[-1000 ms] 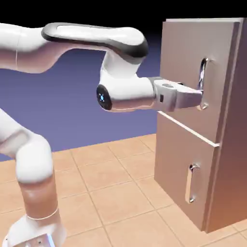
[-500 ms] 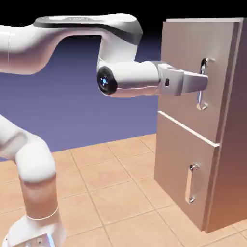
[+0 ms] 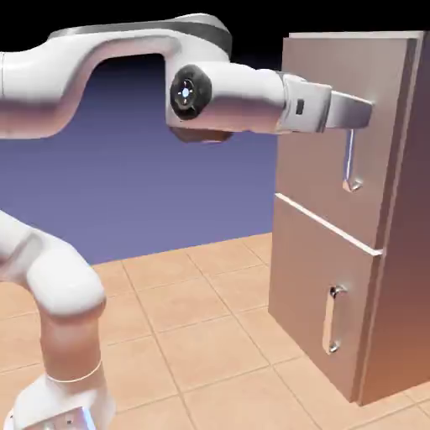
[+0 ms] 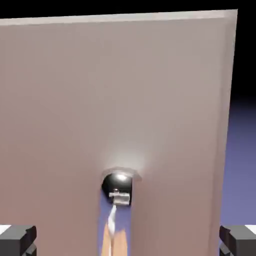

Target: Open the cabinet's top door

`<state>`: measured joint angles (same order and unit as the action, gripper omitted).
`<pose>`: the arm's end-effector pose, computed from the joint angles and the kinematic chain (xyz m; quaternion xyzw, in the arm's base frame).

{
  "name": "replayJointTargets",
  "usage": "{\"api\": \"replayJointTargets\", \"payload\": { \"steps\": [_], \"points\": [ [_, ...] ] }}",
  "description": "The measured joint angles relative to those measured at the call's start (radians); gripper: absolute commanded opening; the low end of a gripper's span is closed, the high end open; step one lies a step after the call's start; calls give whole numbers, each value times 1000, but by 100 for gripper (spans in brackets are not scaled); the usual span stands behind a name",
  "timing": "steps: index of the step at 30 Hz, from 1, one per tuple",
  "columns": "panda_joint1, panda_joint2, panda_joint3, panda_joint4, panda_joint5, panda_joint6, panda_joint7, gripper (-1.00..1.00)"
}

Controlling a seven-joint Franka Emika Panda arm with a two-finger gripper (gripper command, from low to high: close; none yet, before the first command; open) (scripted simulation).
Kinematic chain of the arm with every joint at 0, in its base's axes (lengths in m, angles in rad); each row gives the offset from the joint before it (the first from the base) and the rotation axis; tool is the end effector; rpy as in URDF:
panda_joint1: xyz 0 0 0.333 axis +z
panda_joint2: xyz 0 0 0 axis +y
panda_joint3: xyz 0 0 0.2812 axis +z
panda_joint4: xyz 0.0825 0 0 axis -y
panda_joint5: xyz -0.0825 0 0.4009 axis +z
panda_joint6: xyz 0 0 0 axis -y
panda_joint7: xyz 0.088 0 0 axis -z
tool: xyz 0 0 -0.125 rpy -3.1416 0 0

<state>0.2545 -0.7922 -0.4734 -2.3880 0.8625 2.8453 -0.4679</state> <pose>0.4119 -0.1800 0.6351 -0.7403 0.2077 -0.5644 0.3007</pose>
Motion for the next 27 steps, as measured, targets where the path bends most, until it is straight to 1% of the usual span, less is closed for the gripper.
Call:
{"api": "replayJointTargets", "payload": {
  "steps": [27],
  "points": [
    [282, -126, -241, 48, -1174, 35, 963, 0]
  ]
}}
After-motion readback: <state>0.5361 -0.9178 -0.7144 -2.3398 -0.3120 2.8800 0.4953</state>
